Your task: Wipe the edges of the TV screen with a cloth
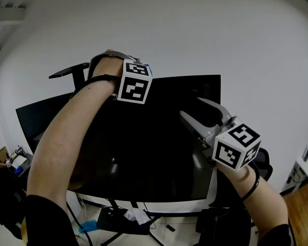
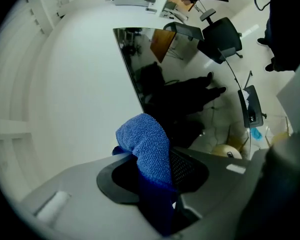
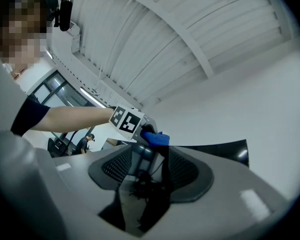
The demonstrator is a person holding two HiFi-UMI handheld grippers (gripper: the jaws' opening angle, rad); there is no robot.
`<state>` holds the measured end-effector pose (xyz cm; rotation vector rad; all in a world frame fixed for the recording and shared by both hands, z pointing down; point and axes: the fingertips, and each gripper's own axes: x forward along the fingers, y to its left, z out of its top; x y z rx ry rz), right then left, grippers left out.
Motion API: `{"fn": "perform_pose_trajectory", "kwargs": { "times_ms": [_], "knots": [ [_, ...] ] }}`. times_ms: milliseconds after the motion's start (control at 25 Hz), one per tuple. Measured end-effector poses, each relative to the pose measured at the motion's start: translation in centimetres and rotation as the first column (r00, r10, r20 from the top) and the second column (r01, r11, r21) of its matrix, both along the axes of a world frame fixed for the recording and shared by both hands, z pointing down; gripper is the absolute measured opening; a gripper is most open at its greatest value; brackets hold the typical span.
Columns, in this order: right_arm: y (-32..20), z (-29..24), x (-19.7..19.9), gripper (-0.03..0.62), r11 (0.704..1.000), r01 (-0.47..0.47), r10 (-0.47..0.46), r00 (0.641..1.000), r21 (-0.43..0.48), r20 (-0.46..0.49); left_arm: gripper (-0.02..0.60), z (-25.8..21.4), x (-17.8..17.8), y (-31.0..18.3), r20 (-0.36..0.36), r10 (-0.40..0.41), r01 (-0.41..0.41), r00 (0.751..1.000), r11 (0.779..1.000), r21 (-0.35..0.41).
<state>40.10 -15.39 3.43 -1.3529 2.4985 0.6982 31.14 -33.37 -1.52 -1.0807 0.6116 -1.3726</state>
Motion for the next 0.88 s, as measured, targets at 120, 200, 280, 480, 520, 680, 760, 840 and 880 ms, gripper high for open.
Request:
{"fn": "perform_pose_trajectory", "kwargs": {
  "times_ms": [120, 200, 280, 480, 520, 680, 760, 840, 880],
  "knots": [
    [0.5, 0.3, 2.6, 0.236, 1.0, 0.001, -0.001, 1.0, -0.007, -0.015, 0.132, 0.0, 2.9, 0.9, -0.014, 0.005, -0.006, 1.0, 1.0, -0.008],
    [0.8, 0.2, 4.3, 0.238, 1.0, 0.001, -0.001, 1.0, -0.008, -0.014, 0.132, -0.2, 4.8, 1.3, -0.008, 0.006, -0.006, 1.0, 1.0, 0.004],
    [1.1, 0.2, 5.9, 0.236, 1.0, 0.0, 0.0, 1.0, -0.01, -0.01, 0.132, -0.2, 6.7, 1.8, -0.002, 0.008, -0.008, 1.0, 1.0, 0.003],
    [2.1, 0.5, 9.9, 0.236, 1.0, 0.0, 0.0, 1.0, -0.016, -0.002, 0.132, 0.0, 12.1, 3.5, 0.016, 0.033, -0.033, 0.999, 0.999, 0.008],
    [2.3, 0.6, 10.6, 0.238, 1.0, -0.001, 0.001, 1.0, -0.016, -0.003, 0.132, 0.0, 13.2, 3.8, 0.027, 0.034, -0.034, 0.999, 0.999, 0.01],
    [3.2, 0.8, 13.2, 0.238, 1.0, -0.006, 0.006, 1.0, -0.017, -0.001, 0.132, -0.1, 17.4, 5.1, 0.045, 0.052, -0.053, 0.998, 0.999, 0.012],
    [3.7, 1.0, 14.4, 0.238, 1.0, -0.006, 0.006, 1.0, -0.02, -0.002, 0.132, -0.1, 19.3, 5.6, 0.058, 0.059, -0.061, 0.997, 0.998, 0.023],
    [4.0, 1.1, 15.3, 0.236, 1.0, -0.006, 0.006, 1.0, -0.022, -0.001, 0.132, -0.1, 20.9, 6.1, 0.06, 0.071, -0.073, 0.996, 0.997, 0.029],
    [4.1, 1.1, 15.6, 0.236, 1.0, -0.006, 0.006, 1.0, -0.023, 0.001, 0.132, -0.1, 21.5, 6.2, 0.059, 0.077, -0.079, 0.995, 0.996, 0.032]
  ]
}}
